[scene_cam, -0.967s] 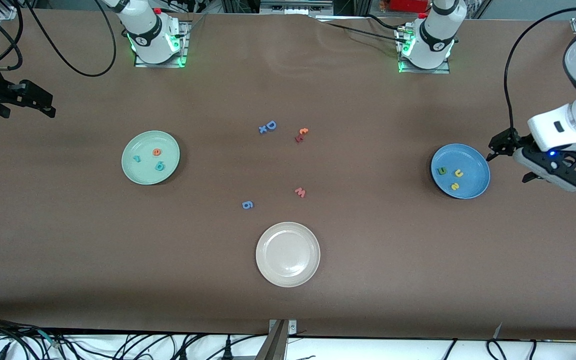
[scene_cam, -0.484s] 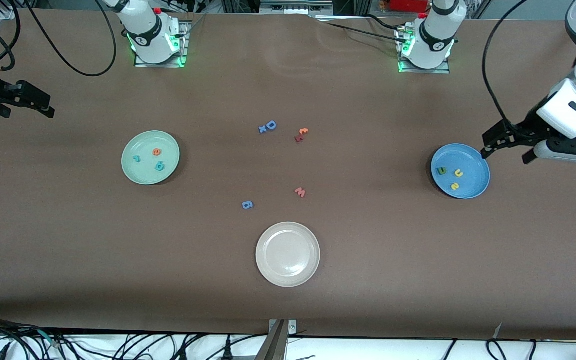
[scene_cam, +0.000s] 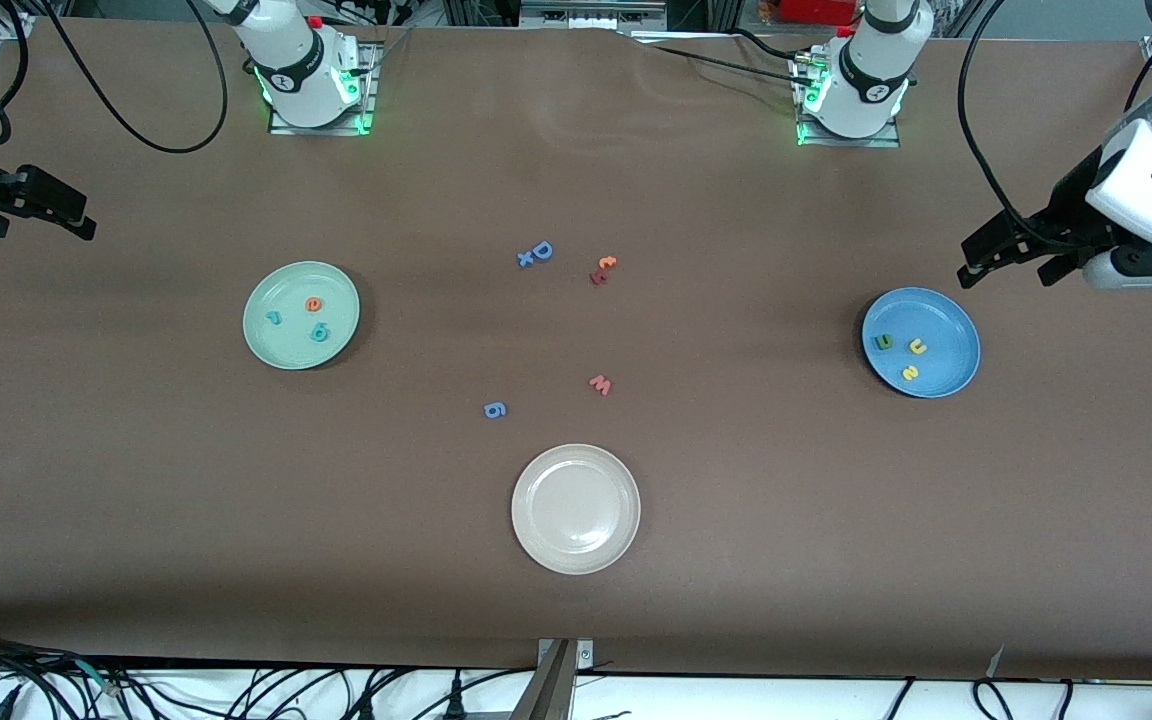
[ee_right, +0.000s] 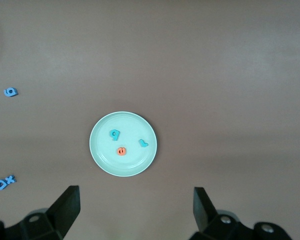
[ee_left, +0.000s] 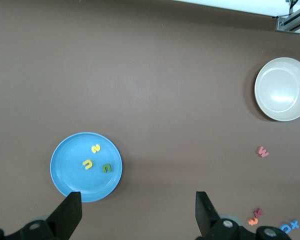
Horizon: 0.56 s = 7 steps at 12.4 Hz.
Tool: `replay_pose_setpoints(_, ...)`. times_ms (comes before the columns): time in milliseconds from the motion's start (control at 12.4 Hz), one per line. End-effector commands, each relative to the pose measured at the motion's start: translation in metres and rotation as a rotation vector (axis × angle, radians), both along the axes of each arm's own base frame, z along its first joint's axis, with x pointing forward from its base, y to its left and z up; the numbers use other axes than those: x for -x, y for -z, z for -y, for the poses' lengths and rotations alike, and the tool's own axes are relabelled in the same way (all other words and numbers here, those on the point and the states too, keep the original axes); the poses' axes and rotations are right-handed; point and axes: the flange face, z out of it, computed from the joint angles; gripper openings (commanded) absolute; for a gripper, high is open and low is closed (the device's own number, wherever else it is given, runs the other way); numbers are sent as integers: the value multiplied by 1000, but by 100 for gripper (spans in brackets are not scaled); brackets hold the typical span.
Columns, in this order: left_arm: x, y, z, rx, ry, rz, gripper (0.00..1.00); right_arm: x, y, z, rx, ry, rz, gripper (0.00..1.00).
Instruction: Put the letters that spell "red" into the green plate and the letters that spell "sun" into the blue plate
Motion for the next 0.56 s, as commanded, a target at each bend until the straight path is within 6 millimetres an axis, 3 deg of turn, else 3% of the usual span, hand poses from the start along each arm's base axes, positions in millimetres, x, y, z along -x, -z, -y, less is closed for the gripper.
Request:
replay_pose_setpoints(0,23,-9,-2,-20,-14,21,100,-1,-2,-2,-13,-5,4,100)
replay_pose_setpoints(242,26,-14,1,-23,-65,28,100,-1,-2,-4,-14,-1,6,100)
replay_pose_setpoints(484,23,-3,-2,-130,-26,14,100,-1,-2,-4,-14,1,4,100)
